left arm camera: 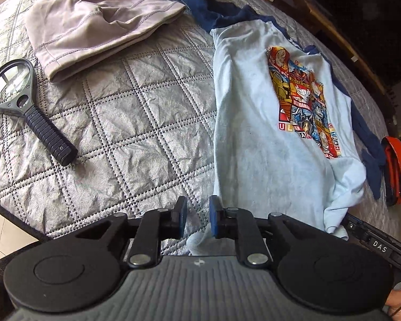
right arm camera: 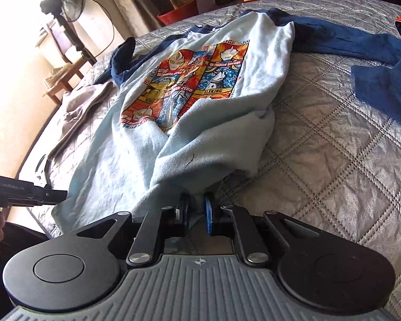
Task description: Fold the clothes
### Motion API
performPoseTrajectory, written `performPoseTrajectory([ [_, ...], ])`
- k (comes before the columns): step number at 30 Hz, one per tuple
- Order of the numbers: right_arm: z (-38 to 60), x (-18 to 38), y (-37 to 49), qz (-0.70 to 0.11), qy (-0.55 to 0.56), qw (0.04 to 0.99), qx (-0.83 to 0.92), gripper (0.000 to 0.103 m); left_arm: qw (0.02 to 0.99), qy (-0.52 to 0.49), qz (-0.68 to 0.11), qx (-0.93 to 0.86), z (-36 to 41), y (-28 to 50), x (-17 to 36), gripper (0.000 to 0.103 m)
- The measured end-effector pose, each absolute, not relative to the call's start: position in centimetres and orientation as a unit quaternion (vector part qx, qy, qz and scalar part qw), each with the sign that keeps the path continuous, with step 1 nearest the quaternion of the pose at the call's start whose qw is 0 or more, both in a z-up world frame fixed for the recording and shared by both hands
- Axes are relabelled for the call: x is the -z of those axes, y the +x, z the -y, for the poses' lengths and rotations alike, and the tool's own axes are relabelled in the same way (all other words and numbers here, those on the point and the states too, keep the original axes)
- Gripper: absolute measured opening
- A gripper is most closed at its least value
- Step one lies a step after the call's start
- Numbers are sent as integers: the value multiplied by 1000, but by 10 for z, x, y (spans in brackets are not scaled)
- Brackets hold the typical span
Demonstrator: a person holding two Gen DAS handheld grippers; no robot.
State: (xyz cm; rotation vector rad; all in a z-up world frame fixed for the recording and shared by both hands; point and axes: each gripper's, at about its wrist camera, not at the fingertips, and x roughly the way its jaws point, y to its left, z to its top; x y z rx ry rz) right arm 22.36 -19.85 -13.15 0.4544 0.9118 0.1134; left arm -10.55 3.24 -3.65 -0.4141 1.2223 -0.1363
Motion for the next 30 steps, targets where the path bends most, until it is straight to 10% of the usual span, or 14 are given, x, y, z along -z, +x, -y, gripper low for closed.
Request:
performPoseTrajectory([
  [5, 197, 131, 224, -435, 217, 872, -55, 14, 774, -272, -568, 66, -42, -98, 40, 64],
  [15, 199, 134, 222, -429, 227, 872, -59, 14, 775, -269, -567, 70, -16, -84, 51, 78],
  [30, 200, 137, 221, -422, 241, 872, -59, 14, 766, -244, -592, 58, -18, -97, 47, 23],
])
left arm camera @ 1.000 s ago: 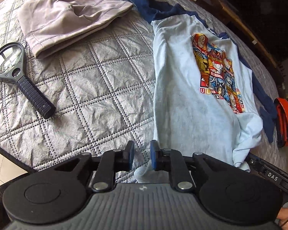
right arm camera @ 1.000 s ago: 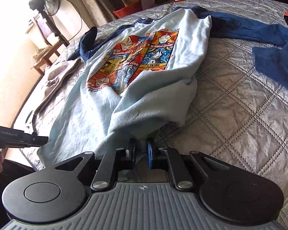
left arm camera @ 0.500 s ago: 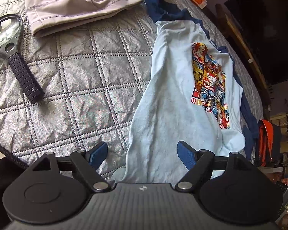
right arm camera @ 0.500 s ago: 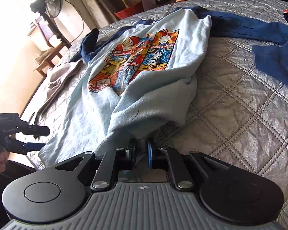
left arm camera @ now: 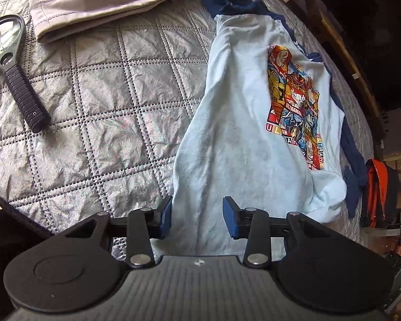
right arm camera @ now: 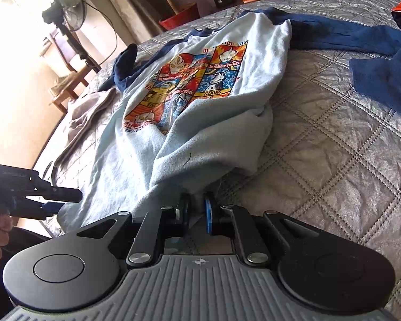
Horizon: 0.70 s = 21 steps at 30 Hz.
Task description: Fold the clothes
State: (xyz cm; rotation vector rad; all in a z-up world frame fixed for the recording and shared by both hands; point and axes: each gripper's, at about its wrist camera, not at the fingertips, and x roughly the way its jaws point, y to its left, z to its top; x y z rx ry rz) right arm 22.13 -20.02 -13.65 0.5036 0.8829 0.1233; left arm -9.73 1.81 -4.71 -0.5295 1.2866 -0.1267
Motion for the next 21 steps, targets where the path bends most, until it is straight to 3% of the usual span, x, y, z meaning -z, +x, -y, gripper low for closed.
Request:
performPoseTrajectory([
  [1, 199, 136, 222, -423, 237, 873, -58, 13, 765, -236, -596, 53, -18, -97, 48, 7],
  [2, 198, 135, 222, -424, 234, 873, -57, 13, 767, -232, -596, 48, -18, -98, 49, 2],
  [21, 232, 76, 169, -401, 83, 912, 12, 6, 797, -186, -575, -8, -26, -104, 41, 1],
])
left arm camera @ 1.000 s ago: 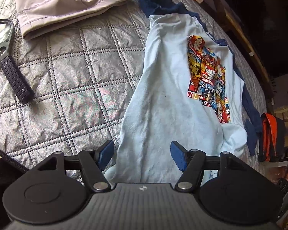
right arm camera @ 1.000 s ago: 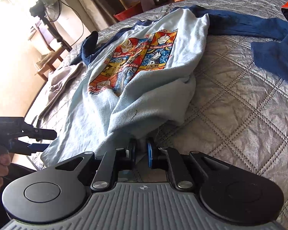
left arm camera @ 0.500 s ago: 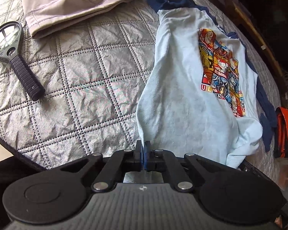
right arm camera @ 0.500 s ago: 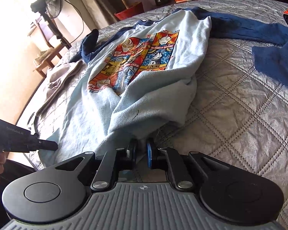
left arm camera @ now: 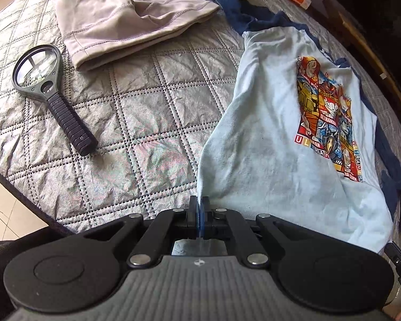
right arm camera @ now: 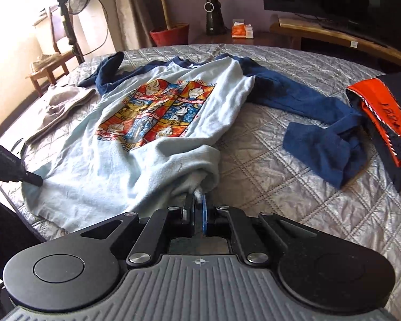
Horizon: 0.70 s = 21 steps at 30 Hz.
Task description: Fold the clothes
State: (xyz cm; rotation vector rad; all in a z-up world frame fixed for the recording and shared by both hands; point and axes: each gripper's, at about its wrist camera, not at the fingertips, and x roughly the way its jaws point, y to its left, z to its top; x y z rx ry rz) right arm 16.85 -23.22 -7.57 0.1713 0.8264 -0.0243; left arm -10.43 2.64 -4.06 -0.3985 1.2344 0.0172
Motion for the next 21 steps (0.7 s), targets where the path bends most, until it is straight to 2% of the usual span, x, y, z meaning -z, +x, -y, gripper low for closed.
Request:
performPoseTrajectory([
  [4, 249, 63, 140, -391, 74, 917, 42, 6, 798, -183, -574, -10, -26, -105, 40, 1],
  [6, 255, 61, 128, -390, 77, 916, 55, 0, 799, -179, -574, -15, -26, -104, 40, 1],
  [11, 247, 65, 105, -413, 63, 908, 45, 0, 799, -166, -577, -14, -30, -104, 39, 1],
  [18, 253, 71, 121, -396, 84, 913, 58, 15, 820, -99, -562, -44, -26, -105, 27, 2],
  [21, 255, 83, 151, -404, 88, 909, 54, 21, 829, -71, -552, -55, -24, -106, 20, 9],
])
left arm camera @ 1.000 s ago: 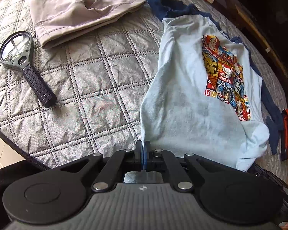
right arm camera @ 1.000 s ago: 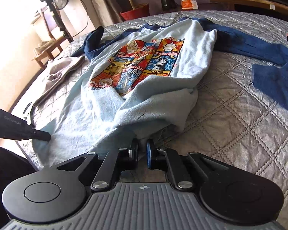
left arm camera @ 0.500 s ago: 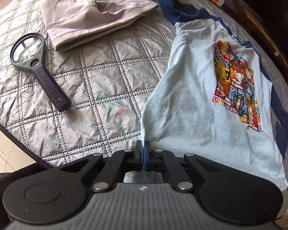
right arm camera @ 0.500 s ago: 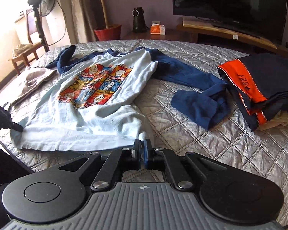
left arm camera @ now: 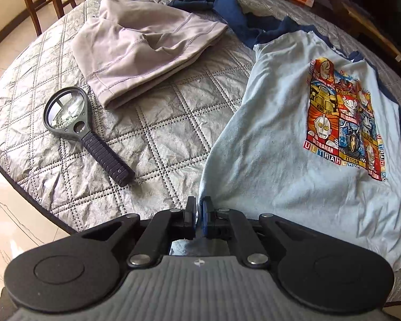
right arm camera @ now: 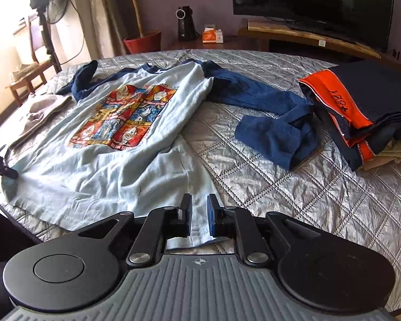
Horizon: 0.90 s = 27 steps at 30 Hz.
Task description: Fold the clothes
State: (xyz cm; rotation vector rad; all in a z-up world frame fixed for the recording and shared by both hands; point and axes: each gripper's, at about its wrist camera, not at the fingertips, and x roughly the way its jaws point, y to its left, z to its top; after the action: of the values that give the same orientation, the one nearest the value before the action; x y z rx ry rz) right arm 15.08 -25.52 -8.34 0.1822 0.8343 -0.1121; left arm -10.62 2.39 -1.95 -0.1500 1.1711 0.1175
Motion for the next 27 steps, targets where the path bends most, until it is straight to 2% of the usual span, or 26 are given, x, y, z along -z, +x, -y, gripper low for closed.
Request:
performPoseTrajectory([
  [3, 249, 104, 171, -434, 71, 897, 44, 23, 838, -44, -539, -67, -21, -109, 12, 20],
  [4, 246, 111, 177, -444, 62, 893, 40, 23, 843, -38, -531, -74, -21, -110, 9, 29],
  [5, 244, 117, 181, -454, 54, 889, 37, 23, 849, -35, -520, -83, -22, -111, 5, 33],
  [9, 239, 118, 162, -476, 27, 879, 26, 23, 872, -43, -483, -74, -12, -100, -8, 35],
  [11, 248, 107, 155, -469, 42, 882, 30, 23, 876, -32, -479, -43, 5, -85, -7, 44],
  [14, 271, 82, 160, -427, 71, 901, 39, 26, 880, -1, -474, 7, 41, -61, 3, 46],
  [15, 277, 73, 168, -411, 64, 908, 51, 33, 881, 7, -473, 24, 56, -52, 8, 46],
  [17, 291, 56, 193, -380, 36, 921, 70, 53, 878, 8, -476, 44, 73, -36, 19, 46],
  [18, 299, 51, 210, -368, 22, 927, 76, 71, 877, 8, -478, 49, 78, -32, 24, 46],
  [19, 307, 51, 228, -363, 12, 928, 78, 78, 876, 9, -479, 54, 85, -24, 31, 47],
  [21, 327, 60, 265, -373, -3, 924, 88, 75, 877, 13, -475, 63, 95, -17, 40, 48],
  [23, 337, 72, 299, -389, -33, 916, 89, 65, 887, 28, -455, 67, 102, -16, 45, 60],
  [24, 339, 80, 315, -398, -52, 912, 87, 57, 891, 35, -446, 72, 104, -16, 47, 62],
  [27, 327, 99, 347, -407, -118, 905, 41, 57, 902, 56, -418, 87, 106, -16, 50, 66],
])
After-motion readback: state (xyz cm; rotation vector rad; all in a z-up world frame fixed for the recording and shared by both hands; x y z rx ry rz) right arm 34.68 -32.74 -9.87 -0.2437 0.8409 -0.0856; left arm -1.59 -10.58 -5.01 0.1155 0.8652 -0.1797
